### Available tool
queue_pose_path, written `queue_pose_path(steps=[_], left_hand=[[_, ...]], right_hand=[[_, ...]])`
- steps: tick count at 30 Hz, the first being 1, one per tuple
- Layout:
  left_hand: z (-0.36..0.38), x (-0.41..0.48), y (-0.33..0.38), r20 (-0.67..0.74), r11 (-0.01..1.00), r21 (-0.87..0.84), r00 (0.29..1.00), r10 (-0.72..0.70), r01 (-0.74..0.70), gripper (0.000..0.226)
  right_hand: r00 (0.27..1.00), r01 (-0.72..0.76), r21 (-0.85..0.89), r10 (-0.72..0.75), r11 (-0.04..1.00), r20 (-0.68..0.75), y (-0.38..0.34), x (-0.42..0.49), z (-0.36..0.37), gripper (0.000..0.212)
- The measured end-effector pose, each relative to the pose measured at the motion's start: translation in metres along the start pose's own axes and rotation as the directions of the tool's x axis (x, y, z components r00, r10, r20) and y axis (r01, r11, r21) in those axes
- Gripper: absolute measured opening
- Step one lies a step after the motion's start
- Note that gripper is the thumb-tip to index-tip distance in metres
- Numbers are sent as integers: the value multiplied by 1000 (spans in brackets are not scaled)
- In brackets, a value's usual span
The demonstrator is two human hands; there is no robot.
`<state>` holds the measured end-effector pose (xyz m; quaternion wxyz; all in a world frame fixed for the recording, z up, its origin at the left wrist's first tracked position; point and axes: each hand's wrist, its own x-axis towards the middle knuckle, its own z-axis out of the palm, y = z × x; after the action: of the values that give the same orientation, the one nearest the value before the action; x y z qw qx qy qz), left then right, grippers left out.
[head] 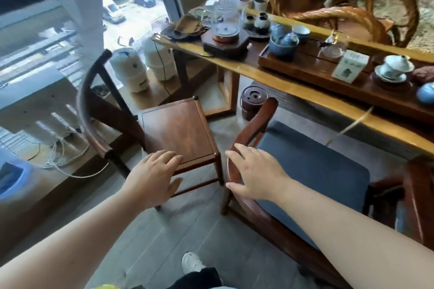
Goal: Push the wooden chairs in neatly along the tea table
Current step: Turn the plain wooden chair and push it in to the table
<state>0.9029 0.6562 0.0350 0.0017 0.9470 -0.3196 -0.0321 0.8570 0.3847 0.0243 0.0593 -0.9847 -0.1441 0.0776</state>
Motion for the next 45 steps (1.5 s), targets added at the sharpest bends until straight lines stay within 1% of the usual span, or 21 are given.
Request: queue_pose_path(steps=[6, 10, 13, 15, 19, 24, 28, 33, 36, 38, 42, 45], left_hand=[[-10, 13, -64, -19, 1000, -13, 1000, 25, -25, 52], [-12, 14, -99, -21, 1000, -5, 1000, 13, -13, 53], [-8, 13, -124, 1, 999, -4, 999, -34, 34, 50], [-5, 11, -144, 19, 996, 9, 996, -87, 87, 50], [-5, 9, -175, 56, 992, 66, 992, -110, 106, 52], [-15, 13, -225, 139, 986, 109, 980, -141, 126, 47], [-26, 21, -259, 189, 981, 158, 972, -139, 109, 44], [-35, 34, -298, 269, 983, 178, 959, -83, 35, 42], [-32, 41, -327, 316, 981, 191, 948, -36, -26, 43], [-27, 47, -347, 336, 979, 193, 942, 0, -68, 45], [-13, 66, -398, 340, 960, 218, 936, 95, -177, 51], [0, 86, -436, 332, 943, 243, 933, 139, -227, 61]], right_hand=[[1000, 4, -4, -4, 1000, 4, -28, 62, 2, 82], [999, 45, -5, -45, 999, 24, -46, 98, 3, 81], [995, 99, -55, -97, 994, 35, -56, 123, 4, 80], [989, 139, -56, -136, 989, 55, -62, 145, 8, 79], [976, 207, -27, -205, 978, 78, -76, 188, 14, 79], [946, 299, 59, -304, 952, 111, -103, 253, 20, 77], [922, 340, 150, -360, 928, 138, -125, 297, 18, 77], [893, 395, 214, -428, 894, 141, -156, 327, 17, 71], [889, 388, 250, -432, 887, 153, -174, 343, 18, 71], [893, 358, 281, -415, 890, 177, -184, 351, 20, 70], [909, 215, 357, -320, 909, 267, -207, 373, 26, 70], [907, 80, 443, -249, 893, 338, -226, 392, 31, 79]])
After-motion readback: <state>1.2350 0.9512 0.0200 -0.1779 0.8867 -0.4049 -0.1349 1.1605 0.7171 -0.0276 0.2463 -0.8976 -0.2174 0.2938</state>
